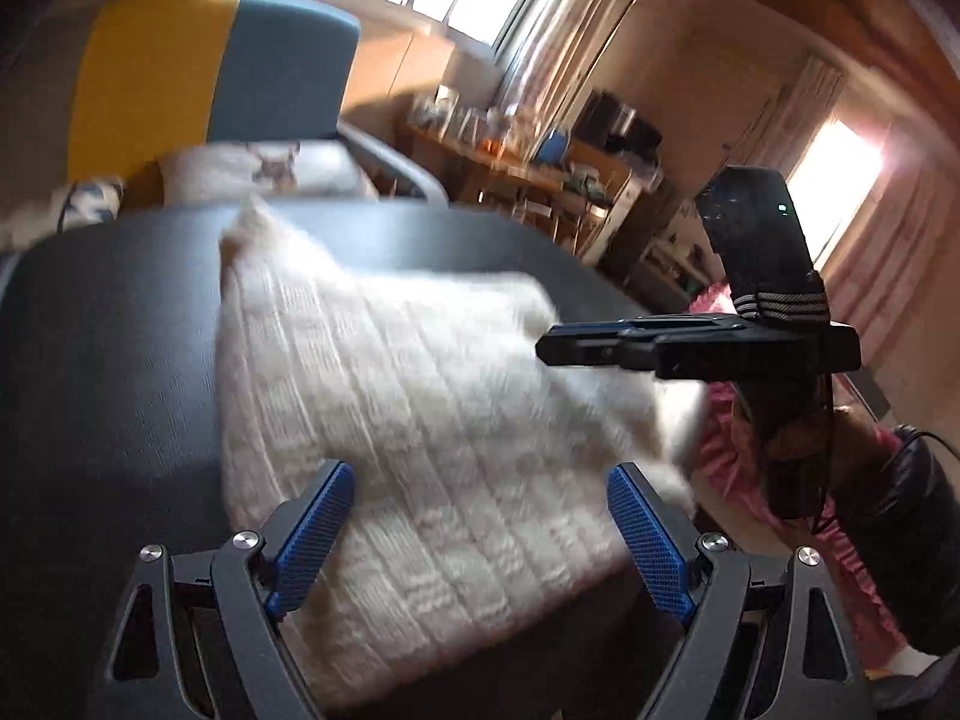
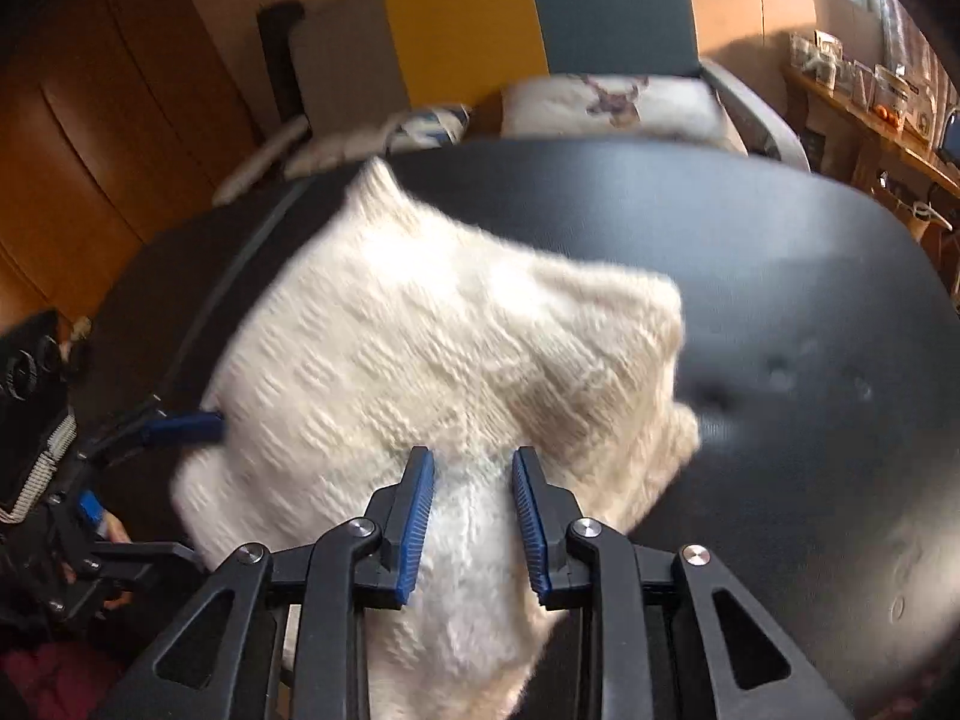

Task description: Fold clothes

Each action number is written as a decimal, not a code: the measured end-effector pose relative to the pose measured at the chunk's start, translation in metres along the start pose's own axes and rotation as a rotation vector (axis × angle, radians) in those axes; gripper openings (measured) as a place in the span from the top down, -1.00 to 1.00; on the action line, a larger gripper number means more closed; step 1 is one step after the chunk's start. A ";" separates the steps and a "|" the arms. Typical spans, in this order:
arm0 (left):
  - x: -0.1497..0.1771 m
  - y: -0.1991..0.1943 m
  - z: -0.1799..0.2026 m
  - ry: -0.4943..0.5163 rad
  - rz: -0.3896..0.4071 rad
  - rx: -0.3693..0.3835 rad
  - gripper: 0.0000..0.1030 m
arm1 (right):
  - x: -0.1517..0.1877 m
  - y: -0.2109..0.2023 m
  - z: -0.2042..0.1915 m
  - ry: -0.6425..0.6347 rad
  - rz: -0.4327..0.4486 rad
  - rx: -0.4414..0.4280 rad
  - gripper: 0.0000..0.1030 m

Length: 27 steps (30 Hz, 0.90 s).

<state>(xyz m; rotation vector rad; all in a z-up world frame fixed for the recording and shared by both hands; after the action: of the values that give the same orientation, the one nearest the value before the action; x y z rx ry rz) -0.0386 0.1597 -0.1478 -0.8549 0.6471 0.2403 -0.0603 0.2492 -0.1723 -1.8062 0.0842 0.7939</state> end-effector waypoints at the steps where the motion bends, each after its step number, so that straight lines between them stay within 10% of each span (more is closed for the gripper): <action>1: 0.010 0.005 -0.001 0.012 -0.017 -0.006 -0.69 | 0.004 0.002 0.002 0.013 0.010 -0.004 0.48; 15: -0.006 -0.008 -0.021 -0.084 0.020 -0.028 -0.82 | 0.027 -0.020 0.032 0.290 0.177 -0.129 0.42; 18: -0.019 -0.018 -0.033 -0.148 0.023 -0.016 -0.86 | 0.028 -0.050 0.048 0.432 0.284 -0.198 0.03; 21: -0.033 -0.028 -0.045 -0.211 0.026 -0.004 -0.89 | 0.040 -0.060 0.066 0.607 0.319 -0.330 -0.88; 27: -0.046 -0.011 -0.072 -0.348 -0.036 0.027 -0.91 | 0.058 -0.033 0.080 0.728 0.178 -0.380 -1.00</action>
<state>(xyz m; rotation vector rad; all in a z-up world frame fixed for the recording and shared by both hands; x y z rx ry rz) -0.1008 0.0997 -0.1470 -0.7743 0.3086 0.3378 -0.0389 0.3498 -0.1907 -2.4018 0.6075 0.2388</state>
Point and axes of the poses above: each gripper's, at about its wrist camera, not at the fingertips, and y roughly the way its jaws point, z to its right, x to its underside, the point moved 9 cm from there along y, roughly the way its jaws point, and after that the axes turned 7 degrees about -y, right-handed, at the moved point
